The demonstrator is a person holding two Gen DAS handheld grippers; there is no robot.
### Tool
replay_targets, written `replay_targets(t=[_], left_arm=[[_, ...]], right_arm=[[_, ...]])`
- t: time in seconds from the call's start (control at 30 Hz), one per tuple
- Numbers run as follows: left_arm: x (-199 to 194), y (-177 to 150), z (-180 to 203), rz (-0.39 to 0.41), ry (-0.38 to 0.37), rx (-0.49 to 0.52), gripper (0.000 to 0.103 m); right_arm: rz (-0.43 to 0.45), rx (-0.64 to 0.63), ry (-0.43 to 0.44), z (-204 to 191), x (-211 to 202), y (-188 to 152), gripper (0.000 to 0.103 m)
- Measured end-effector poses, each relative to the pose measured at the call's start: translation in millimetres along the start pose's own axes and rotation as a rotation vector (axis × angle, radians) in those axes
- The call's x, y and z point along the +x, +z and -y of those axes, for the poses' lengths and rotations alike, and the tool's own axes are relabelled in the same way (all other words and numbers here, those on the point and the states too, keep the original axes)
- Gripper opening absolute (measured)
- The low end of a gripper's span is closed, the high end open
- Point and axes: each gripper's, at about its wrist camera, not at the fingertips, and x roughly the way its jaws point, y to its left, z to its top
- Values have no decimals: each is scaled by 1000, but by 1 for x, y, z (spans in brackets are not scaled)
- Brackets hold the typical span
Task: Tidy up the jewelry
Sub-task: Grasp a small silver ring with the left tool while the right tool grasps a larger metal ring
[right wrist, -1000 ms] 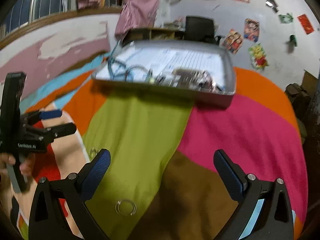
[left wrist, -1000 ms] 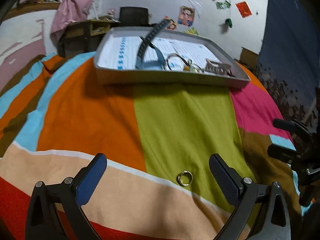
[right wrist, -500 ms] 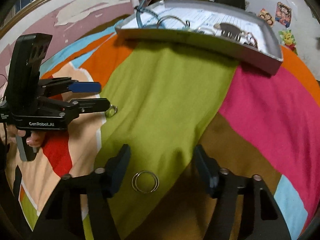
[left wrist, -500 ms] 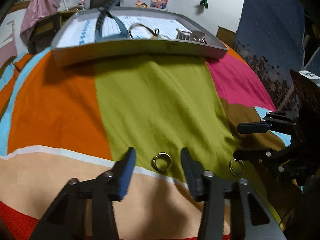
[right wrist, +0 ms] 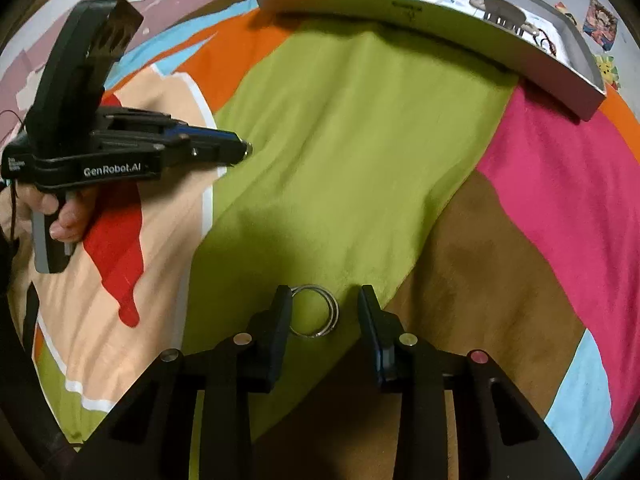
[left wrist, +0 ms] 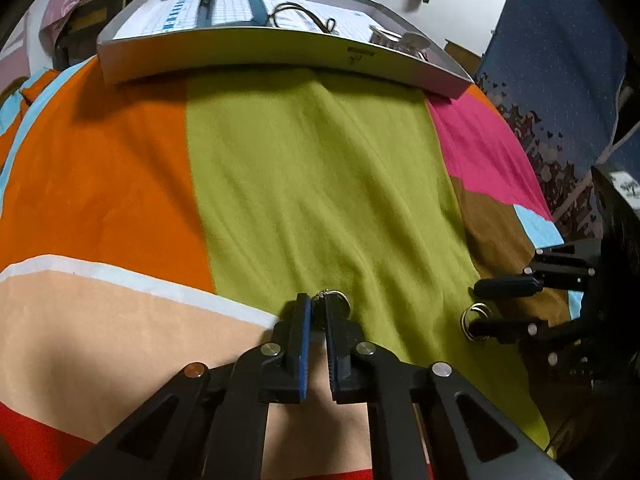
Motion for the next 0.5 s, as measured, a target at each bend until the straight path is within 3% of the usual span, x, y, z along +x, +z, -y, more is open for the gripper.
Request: replay_targets(t=[0.1,0.4,0.5], left_arm=[[1,-2,4,-14,6,13,7],[2,-1,11,-49,12,34,7],[2,-2,15,-51,15,51,7]], right_arm=[[-2,12,-5,2,0,0,24],[-42,-1,3,0,3,0,23],[-58,5,-19,1,8,-1,16]])
